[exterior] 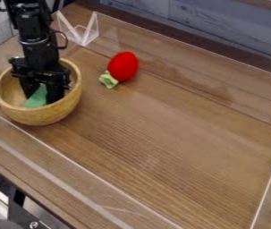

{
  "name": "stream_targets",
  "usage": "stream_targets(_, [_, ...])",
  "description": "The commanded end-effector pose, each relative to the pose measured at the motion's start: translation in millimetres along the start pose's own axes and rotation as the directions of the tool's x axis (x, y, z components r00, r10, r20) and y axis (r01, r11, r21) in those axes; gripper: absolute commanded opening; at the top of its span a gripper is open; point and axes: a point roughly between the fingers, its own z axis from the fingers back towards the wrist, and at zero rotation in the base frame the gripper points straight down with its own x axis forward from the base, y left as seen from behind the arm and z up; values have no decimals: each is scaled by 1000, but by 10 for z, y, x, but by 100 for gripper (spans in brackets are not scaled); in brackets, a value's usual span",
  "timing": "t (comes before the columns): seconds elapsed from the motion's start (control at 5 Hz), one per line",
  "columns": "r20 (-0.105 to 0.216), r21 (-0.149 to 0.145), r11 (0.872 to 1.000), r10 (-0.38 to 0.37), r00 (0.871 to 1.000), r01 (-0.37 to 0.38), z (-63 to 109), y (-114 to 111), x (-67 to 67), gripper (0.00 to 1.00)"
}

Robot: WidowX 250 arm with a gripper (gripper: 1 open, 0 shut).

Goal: Remove the green block from the brown bowl and put it on the table

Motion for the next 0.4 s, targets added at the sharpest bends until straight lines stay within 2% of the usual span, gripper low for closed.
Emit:
stream_targets(0.0, [20, -3, 999, 34, 999, -34, 36, 66, 52, 0])
stream_targets(0.2, [44, -24, 998, 51, 998, -50, 211, -22, 19, 0])
